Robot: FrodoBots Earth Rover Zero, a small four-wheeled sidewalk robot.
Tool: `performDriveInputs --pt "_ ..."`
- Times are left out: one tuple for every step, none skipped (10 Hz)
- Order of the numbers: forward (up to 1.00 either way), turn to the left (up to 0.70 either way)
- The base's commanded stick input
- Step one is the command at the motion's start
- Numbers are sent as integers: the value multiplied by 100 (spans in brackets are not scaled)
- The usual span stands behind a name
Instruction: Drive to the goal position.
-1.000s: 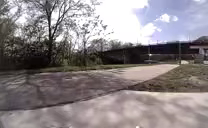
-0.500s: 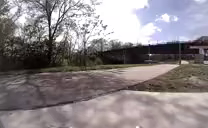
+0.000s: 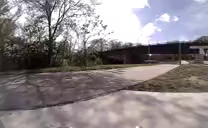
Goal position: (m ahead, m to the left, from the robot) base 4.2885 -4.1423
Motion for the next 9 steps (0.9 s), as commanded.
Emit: performDriveInputs --pt "0 0" --pt "0 0" --pt "0 0" --pt "0 0" --pt "0 -3" --pt "0 -5" --pt "0 -2" --pt "0 0" --pt "0 0"
